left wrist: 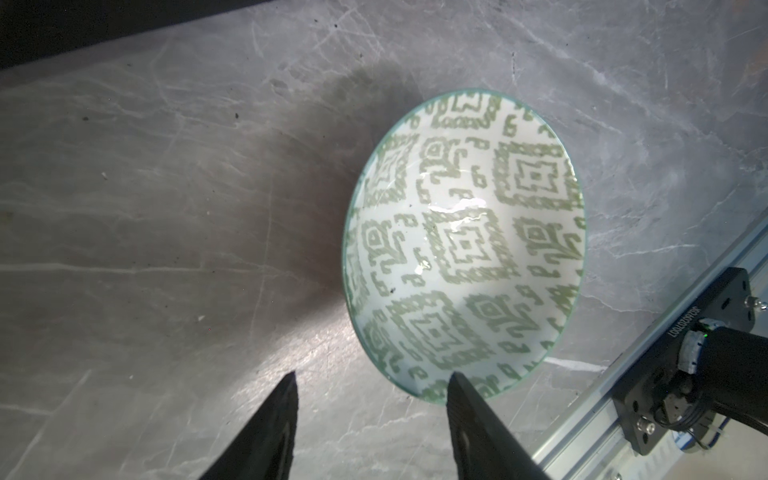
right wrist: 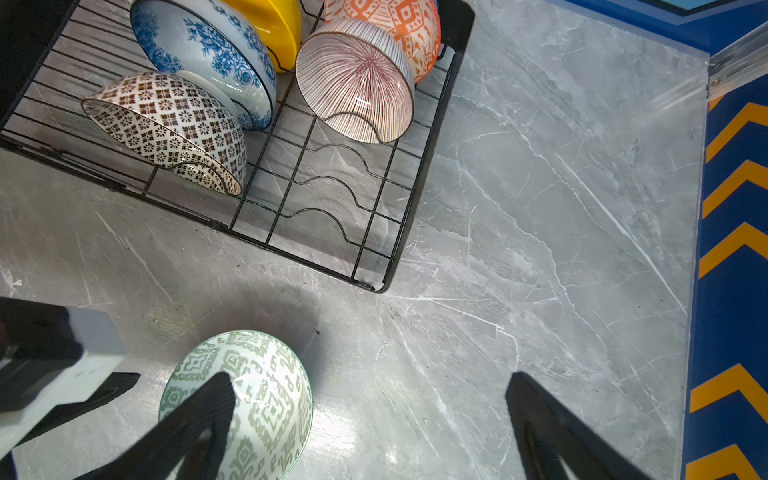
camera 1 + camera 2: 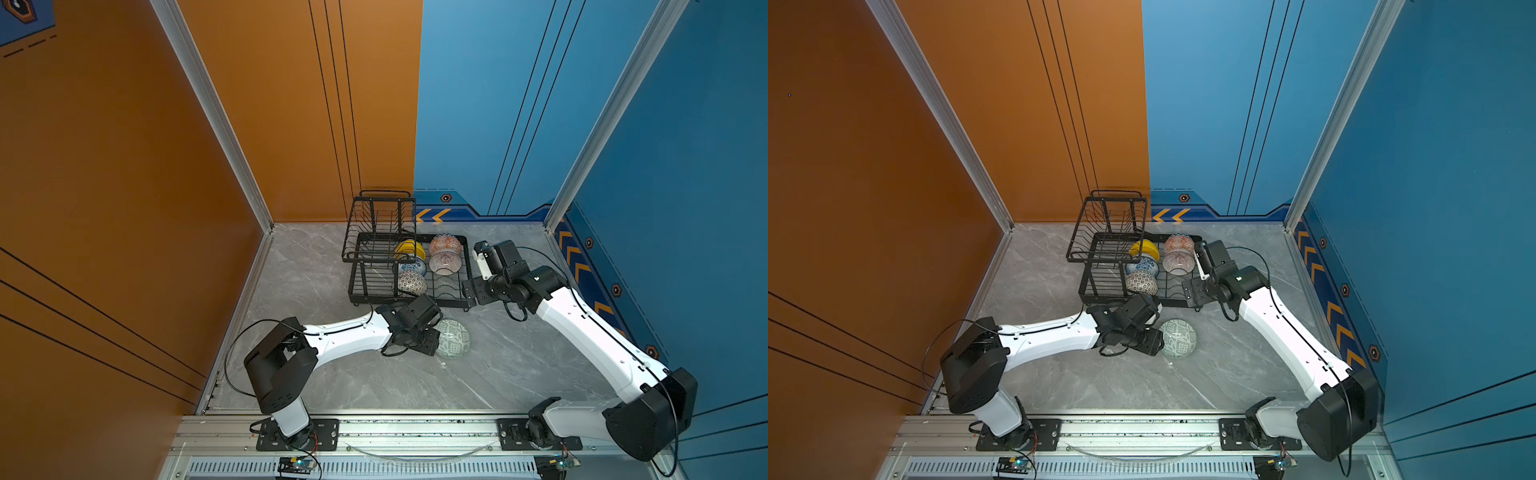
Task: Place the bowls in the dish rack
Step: 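Move the left gripper over the green-patterned bowl and grasp its rim, then lift the green-patterned bowl with the left gripper toward the right gripper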
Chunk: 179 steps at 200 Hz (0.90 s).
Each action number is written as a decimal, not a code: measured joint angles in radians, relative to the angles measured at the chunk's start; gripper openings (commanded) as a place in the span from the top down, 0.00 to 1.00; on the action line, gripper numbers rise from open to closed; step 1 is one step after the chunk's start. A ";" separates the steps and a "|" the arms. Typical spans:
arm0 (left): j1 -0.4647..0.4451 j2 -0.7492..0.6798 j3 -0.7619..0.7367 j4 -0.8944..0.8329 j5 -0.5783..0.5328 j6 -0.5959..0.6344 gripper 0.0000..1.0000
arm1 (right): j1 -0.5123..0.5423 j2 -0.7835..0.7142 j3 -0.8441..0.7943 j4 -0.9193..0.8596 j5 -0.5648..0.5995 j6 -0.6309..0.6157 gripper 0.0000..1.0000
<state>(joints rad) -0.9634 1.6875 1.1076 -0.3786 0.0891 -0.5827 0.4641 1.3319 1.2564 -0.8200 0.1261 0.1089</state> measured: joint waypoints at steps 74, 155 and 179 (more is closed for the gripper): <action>0.001 0.097 0.068 0.024 0.030 0.002 0.64 | -0.018 0.017 0.003 0.000 -0.005 -0.005 0.00; 0.008 0.129 0.081 0.024 0.036 -0.009 0.82 | -0.040 0.017 0.003 0.000 -0.022 -0.008 0.00; 0.011 0.134 0.084 0.024 0.036 -0.010 0.86 | -0.040 0.017 0.003 0.000 -0.022 -0.008 0.00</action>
<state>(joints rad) -0.9524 1.8214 1.1912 -0.3542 0.1249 -0.5930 0.4240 1.3487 1.2598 -0.8196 0.1040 0.1009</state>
